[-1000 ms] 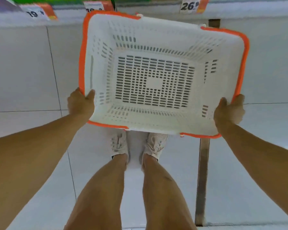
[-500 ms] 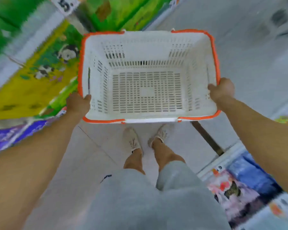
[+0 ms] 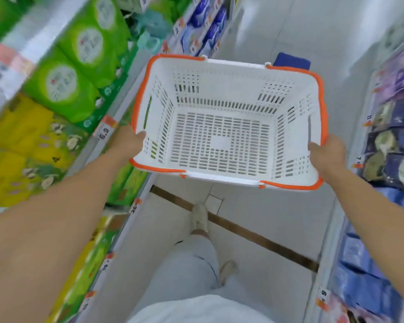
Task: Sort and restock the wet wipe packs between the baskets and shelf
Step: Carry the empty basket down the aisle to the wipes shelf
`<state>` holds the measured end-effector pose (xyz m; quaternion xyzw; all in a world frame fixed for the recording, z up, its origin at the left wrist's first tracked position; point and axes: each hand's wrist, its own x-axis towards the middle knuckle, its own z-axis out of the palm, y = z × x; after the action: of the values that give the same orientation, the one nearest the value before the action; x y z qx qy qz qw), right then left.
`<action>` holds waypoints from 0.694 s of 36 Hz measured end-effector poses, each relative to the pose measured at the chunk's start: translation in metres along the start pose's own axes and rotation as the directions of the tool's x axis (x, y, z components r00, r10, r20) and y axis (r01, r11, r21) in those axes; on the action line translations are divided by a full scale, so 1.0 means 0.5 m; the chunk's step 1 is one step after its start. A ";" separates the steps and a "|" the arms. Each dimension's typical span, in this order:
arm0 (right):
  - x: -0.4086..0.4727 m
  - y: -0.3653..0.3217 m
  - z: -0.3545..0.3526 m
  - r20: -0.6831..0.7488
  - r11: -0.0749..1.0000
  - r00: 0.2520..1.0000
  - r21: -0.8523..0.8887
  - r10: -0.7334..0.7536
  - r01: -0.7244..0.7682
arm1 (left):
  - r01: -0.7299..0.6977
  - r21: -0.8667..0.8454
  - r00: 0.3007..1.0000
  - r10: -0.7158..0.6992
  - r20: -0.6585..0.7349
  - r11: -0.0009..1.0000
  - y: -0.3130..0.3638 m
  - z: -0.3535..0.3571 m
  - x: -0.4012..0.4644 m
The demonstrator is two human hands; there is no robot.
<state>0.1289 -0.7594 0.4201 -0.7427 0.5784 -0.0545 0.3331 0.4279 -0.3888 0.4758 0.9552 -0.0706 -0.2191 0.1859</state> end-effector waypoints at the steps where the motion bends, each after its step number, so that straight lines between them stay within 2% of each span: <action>1: 0.012 -0.038 -0.014 -0.014 1.000 1.000 0.014 0.011 -0.010 | -0.018 0.002 1.000 0.018 0.000 1.000 0.034 0.001 0.037; 7: 0.216 -0.136 -0.067 -0.070 0.998 0.997 0.040 0.040 -0.038 | -0.155 -0.015 0.988 0.155 -0.006 0.988 0.252 0.008 0.239; 13: 0.424 -0.197 -0.134 -0.108 0.985 0.986 0.133 0.127 -0.112 | -0.183 0.028 0.983 0.182 0.035 0.983 0.464 0.015 0.410; 18: 0.620 -0.217 -0.160 -0.099 0.981 0.981 0.117 0.169 -0.157 | -0.229 0.102 0.972 0.221 0.078 0.968 0.644 0.069 0.549; 25: 0.919 -0.273 -0.180 -0.013 0.981 0.985 0.090 0.171 -0.169 | -0.158 0.139 0.985 0.146 0.095 0.977 0.840 0.133 0.717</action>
<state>0.3487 -1.1949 0.4256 -0.6745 0.6402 -0.0591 0.3630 0.6965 -0.8749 0.4419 0.9479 -0.1673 -0.2387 0.1283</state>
